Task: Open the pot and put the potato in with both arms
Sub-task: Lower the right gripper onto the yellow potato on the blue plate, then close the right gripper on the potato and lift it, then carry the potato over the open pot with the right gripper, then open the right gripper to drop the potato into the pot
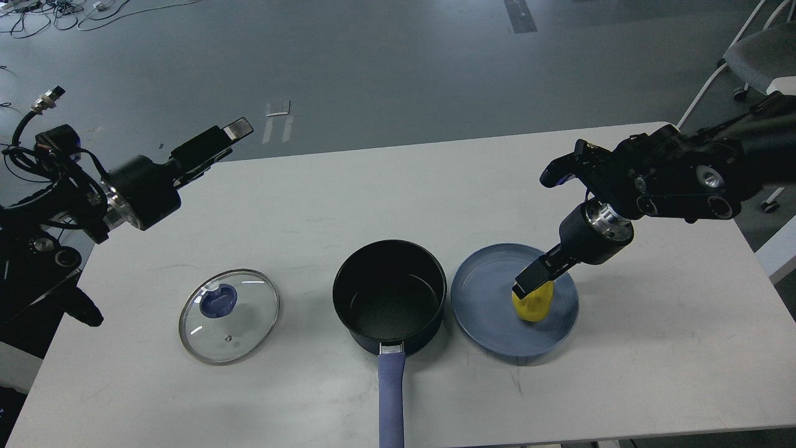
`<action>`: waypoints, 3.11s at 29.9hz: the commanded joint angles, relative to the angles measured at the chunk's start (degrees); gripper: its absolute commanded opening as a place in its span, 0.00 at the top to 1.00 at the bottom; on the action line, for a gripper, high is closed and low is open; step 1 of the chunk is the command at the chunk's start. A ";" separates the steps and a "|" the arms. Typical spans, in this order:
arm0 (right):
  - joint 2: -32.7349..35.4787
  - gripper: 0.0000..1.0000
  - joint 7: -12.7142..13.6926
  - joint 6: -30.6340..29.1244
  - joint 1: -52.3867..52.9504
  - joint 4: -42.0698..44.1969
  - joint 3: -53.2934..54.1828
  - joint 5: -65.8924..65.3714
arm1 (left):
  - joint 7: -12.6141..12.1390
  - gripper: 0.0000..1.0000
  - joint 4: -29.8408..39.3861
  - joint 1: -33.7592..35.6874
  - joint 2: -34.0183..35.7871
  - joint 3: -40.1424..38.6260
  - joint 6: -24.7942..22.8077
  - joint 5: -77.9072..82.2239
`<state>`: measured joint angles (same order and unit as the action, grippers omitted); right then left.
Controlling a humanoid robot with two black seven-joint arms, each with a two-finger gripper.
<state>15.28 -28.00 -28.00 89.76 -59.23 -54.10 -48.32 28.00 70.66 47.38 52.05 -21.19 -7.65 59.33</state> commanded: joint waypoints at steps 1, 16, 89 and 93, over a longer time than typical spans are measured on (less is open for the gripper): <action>-0.60 0.00 0.00 0.00 -0.55 1.14 -0.13 0.33 | 0.00 0.02 0.09 -0.01 0.33 0.01 0.00 0.00; -2.53 0.03 0.00 0.00 -3.80 4.48 -0.13 0.33 | 0.00 0.02 0.89 -0.09 2.18 -0.08 0.00 -0.53; -15.28 0.05 0.00 0.00 6.30 9.48 11.11 18.43 | 0.00 0.02 1.41 -0.36 3.06 0.09 0.00 -0.62; -6.68 0.05 0.00 0.00 4.99 12.03 18.93 19.66 | 0.00 0.02 1.41 -0.36 2.71 0.01 0.00 -0.71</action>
<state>3.60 -28.00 -27.99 95.73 -48.59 -40.00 -29.42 28.00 72.08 47.02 55.00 -21.13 -7.65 58.69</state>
